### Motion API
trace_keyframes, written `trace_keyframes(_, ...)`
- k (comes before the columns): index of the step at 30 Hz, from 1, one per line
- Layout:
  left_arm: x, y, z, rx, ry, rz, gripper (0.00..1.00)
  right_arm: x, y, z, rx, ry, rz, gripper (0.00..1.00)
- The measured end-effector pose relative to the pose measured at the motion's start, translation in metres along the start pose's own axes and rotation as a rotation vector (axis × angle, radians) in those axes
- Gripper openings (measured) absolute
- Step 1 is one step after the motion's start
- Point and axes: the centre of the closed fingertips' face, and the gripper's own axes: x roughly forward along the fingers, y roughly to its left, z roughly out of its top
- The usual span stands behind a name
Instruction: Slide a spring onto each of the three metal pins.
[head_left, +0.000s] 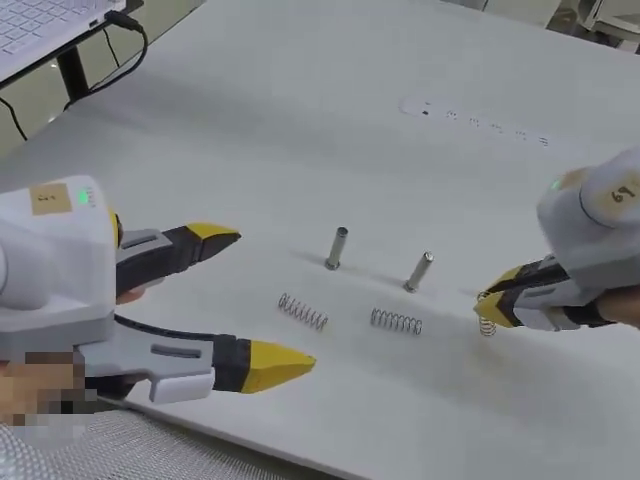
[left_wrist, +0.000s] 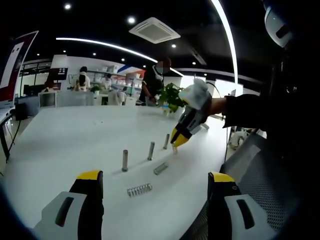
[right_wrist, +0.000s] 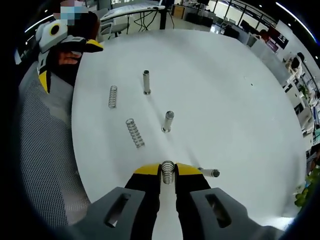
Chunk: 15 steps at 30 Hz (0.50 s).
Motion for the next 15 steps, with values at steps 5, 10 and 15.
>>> trace_keyframes(5,0.0,0.001,-0.001,0.005,0.008,0.004,0.83,-0.006,-0.001,0.006,0.055,-0.078,-0.005,0.08)
trace_keyframes(10,-0.001,0.003,-0.002,0.005,0.015,0.011,0.83,-0.016,-0.007,0.011,0.108,-0.174,-0.019,0.08)
trace_keyframes(15,-0.001,0.004,-0.004,0.003,0.025,0.015,0.83,-0.024,-0.012,0.012,0.117,-0.233,-0.047,0.08)
